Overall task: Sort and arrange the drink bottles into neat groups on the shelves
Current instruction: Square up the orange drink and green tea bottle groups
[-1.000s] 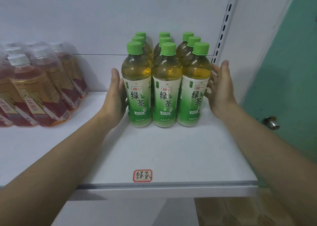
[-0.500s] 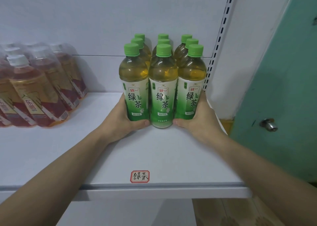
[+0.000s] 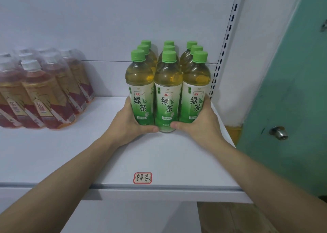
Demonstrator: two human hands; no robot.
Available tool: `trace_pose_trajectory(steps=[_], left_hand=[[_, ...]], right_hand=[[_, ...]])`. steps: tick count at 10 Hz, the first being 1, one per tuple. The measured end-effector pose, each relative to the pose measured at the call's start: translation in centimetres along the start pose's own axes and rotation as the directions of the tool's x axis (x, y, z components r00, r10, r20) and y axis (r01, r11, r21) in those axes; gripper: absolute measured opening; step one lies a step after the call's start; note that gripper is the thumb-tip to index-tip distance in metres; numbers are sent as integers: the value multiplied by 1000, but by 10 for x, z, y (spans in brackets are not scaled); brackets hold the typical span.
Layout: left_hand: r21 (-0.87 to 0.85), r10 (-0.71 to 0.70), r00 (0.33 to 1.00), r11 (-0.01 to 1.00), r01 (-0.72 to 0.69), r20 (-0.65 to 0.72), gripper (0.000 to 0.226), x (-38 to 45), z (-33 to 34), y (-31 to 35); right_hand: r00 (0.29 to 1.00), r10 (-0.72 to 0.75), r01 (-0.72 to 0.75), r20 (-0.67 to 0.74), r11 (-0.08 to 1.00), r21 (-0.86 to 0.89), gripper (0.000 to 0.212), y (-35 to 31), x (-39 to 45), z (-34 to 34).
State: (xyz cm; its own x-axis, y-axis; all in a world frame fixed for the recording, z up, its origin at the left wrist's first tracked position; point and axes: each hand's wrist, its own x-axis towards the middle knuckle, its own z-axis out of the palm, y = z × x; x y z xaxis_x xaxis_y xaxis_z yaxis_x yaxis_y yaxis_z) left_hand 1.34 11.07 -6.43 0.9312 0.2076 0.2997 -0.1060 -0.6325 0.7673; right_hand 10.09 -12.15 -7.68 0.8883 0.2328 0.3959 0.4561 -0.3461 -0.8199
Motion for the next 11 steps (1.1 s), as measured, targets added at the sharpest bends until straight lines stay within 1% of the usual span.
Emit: trace_pose_trajectory(steps=[1,2,3,4,5,6,7,8,9,10,11], left_hand=[[56,-19,999,998,21,-38,120,0,0,1],[52,-28,999,998,29,-24,118,-1,0,1],[54,-35,999,998,36,-23,119,-3,0,3],[81,-47,998,995,49,-29,118,-6,-1,2],[108,-43,999,993,46,-31,115,-7,-2,1],[123,-43,999,991,46,-25,111,-5,-2,-2],[122,-45,999,991,47,-16,110,-5,-2,-5],[124,-48,999,991,49,-12,109,-5,-3,-4],[138,-50,998,989,53,-28,107,-7,-3,-1],[192,-54,998,980,59,-28,111,-10,-3,-1],[330,-160,987,932,151,0,123,-23,-20,-5]], right_hand=[[1000,-15,14,-19,999,-37,127,2,1,0],[1000,-19,18,-20,999,-50,129,1,-1,-1],[1000,-28,28,-9,999,-29,126,0,-3,-3],[1000,-12,12,11,1000,17,120,1,-5,-7],[999,21,-22,28,999,37,106,7,-9,-13],[998,40,-42,47,999,23,96,14,-9,-15],[999,36,-36,21,999,0,94,12,-7,-12],[1000,11,-11,-2,999,-37,92,12,-7,-11],[1000,-1,0,-18,999,-38,102,8,-11,-12],[986,-75,63,-149,994,-85,104,-1,-14,-19],[906,-317,266,-279,942,-205,72,-18,-23,-28]])
